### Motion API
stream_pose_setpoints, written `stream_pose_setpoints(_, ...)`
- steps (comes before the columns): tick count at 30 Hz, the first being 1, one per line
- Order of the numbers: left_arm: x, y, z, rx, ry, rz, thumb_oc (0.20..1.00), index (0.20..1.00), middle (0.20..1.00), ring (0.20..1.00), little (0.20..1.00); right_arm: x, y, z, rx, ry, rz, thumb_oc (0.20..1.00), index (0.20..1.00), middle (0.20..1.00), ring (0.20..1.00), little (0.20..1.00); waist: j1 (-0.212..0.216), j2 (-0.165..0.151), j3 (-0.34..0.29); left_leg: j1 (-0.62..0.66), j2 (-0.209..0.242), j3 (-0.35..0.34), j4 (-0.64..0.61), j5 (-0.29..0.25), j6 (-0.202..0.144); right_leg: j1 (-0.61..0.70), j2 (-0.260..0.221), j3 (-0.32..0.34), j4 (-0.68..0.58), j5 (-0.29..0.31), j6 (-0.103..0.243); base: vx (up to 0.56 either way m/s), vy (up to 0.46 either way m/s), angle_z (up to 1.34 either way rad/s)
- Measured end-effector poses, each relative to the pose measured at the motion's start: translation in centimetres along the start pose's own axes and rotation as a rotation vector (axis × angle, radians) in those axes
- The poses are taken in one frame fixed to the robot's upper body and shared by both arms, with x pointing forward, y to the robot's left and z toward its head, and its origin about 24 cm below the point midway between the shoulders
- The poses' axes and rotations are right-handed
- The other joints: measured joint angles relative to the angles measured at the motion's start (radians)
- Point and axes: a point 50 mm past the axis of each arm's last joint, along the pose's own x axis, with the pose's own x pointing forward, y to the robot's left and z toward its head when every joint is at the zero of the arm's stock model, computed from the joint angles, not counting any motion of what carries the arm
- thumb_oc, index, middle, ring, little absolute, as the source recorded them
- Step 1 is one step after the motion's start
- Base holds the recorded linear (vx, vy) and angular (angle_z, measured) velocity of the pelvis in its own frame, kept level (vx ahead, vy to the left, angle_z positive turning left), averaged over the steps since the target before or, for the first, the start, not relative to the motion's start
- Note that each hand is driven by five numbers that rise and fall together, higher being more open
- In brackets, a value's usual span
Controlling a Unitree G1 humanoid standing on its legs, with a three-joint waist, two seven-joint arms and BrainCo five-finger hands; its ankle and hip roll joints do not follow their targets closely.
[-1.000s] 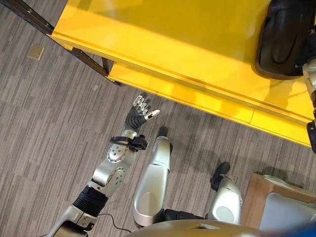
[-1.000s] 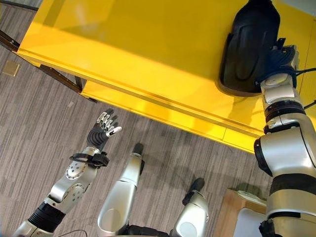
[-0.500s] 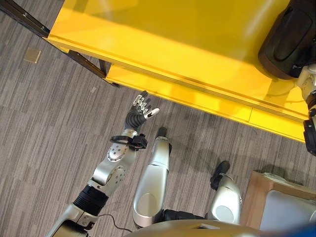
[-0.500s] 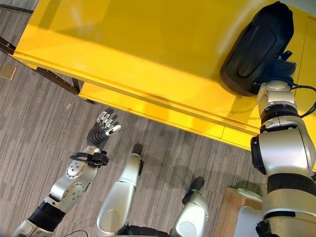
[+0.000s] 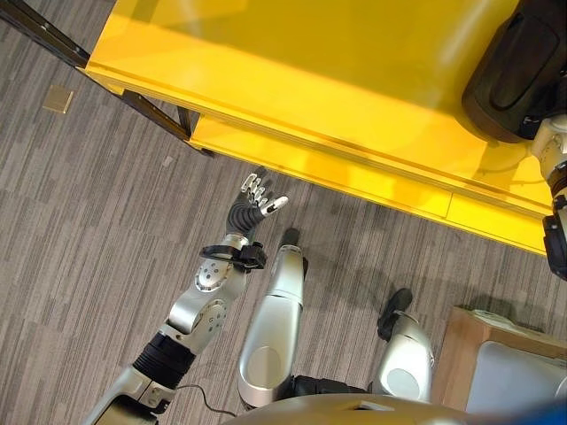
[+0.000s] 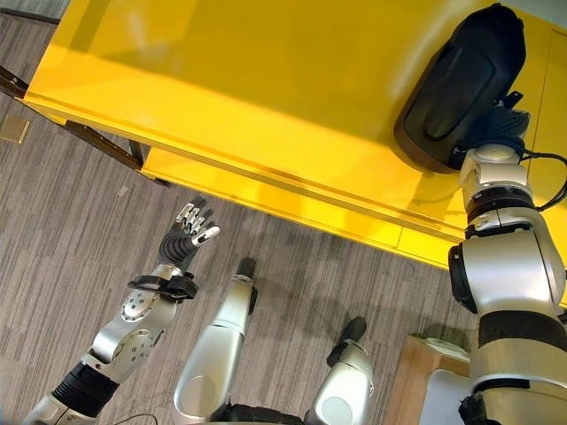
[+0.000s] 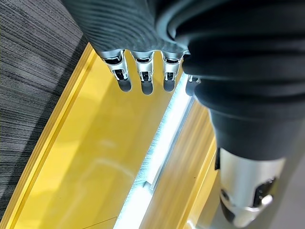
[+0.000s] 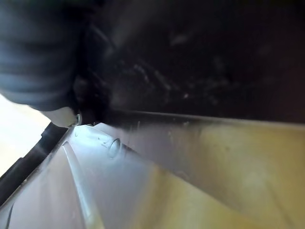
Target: Move parts from the plastic box to the shelf.
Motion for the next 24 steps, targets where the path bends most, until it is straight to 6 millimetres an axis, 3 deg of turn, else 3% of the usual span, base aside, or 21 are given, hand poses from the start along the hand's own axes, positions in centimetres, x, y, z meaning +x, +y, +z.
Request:
stream_pose_setpoints(17, -0.2, 0.2, -0.3, 0.000, 0.011, 0.006, 1.000, 1.000, 1.000, 1.000, 1.000, 0.3, -0.9, -0.1, -0.077, -0.015, -0.029, 0.200, 0.200, 0.200, 0.200, 0.200, -0.003, 0.000, 0.000, 0.000, 0.002, 0.000, -0.002, 0.000, 0.000, -0.004, 0.000, 0.001, 0.006, -0.003, 0.004, 0.00, 0.000, 0.00)
stream_pose_setpoints(24, -0.3, 0.3, -0.3, 0.002, 0.014, 0.008, 1.000, 1.000, 1.000, 1.000, 1.000, 0.9, -3.8, 0.6, -0.162, -0.052, -0.105, 0.200, 0.200, 0.200, 0.200, 0.200, -0.002, -0.001, 0.001, -0.001, 0.002, 0.001, -0.004, 0.000, 0.000, -0.008, 0.000, 0.003, 0.007, -0.004, 0.006, 0.00, 0.000, 0.00)
